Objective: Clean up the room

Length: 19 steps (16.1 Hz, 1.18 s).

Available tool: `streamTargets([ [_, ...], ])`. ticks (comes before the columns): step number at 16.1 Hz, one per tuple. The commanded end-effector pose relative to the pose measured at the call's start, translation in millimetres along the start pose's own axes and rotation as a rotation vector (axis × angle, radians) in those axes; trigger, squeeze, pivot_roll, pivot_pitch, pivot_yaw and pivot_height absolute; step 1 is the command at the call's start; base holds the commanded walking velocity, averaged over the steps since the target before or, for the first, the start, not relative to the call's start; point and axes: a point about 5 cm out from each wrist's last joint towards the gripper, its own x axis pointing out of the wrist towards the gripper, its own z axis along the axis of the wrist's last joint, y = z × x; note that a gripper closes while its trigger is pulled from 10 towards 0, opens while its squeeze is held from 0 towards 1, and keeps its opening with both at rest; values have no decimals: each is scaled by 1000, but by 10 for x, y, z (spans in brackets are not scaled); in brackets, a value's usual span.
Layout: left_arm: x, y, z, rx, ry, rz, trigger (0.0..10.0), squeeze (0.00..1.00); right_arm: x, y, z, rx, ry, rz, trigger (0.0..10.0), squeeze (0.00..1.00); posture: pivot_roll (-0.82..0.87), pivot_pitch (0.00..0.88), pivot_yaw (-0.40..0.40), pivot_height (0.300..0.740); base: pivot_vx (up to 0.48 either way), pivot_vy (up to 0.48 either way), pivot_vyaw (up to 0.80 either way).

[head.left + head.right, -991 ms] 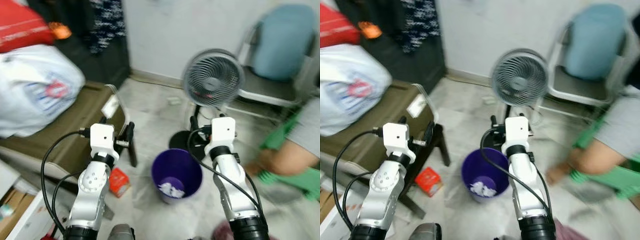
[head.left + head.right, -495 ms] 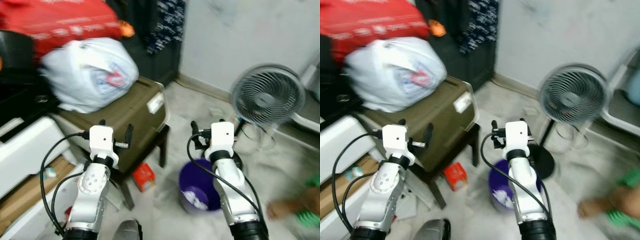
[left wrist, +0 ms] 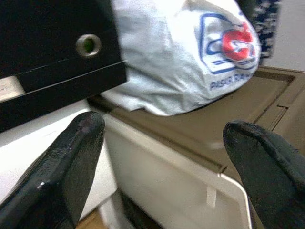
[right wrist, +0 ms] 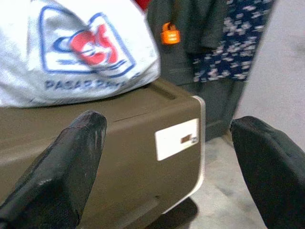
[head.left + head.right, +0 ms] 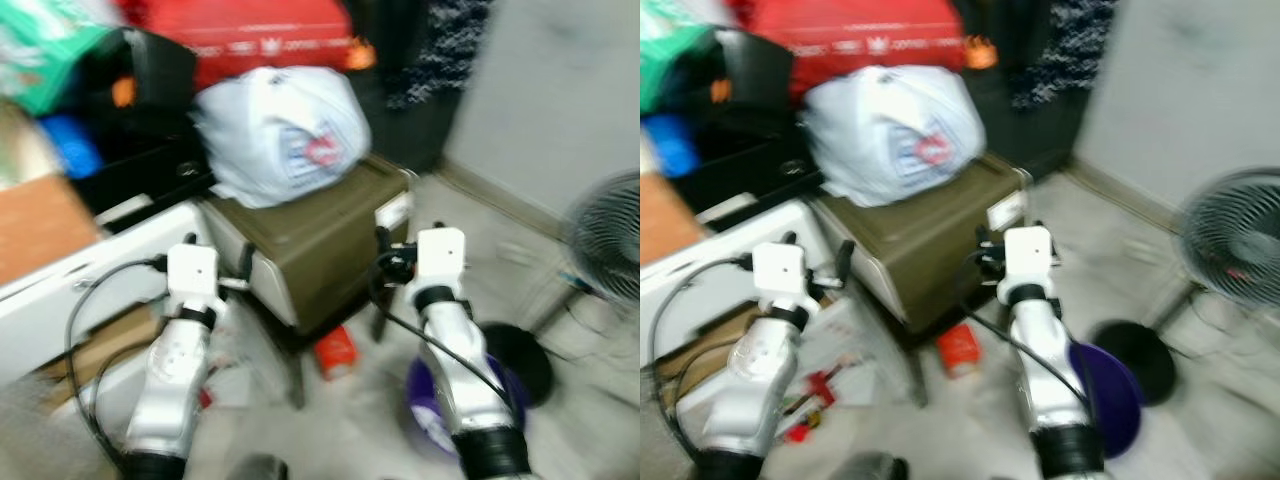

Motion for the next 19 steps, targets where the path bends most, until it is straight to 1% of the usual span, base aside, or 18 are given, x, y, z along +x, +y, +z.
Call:
streamTargets([
  [1, 1, 40, 12, 19, -1, 5, 10000, 0, 16, 10, 19, 12, -9, 2, 10000, 0, 32, 0, 13, 740, 0, 0, 800],
  [3, 6, 37, 14, 22, -2, 5, 10000, 0, 25, 8, 24, 16, -14, 1, 10000, 0, 32, 0, 12, 740, 0, 0, 800],
  [9, 8, -22, 33, 10, -20, -52, 10000, 0, 45, 1, 22, 29, -16, -4, 10000, 0, 30, 0, 10, 740, 0, 0, 0],
  [14, 13, -43, 32, 6, -20, -68, 10000, 0, 64, 8, 27, 29, -21, -1, 10000, 0, 30, 0, 12, 740, 274, 0, 0],
  [16, 18, -45, 26, -5, -18, -60, 10000, 0, 67, 13, 38, 35, -27, -2, 10000, 0, 30, 0, 12, 740, 0, 0, 0],
  [17, 20, -44, 26, -3, -17, -61, 10000, 0, 68, 13, 40, 17, -26, 1, 10000, 0, 29, 0, 11, 740, 0, 0, 0],
  [19, 23, -47, 26, -2, -16, -62, 10000, 0, 61, 22, 41, -2, -29, 12, 10000, 0, 29, 0, 10, 740, 0, 0, 800],
])
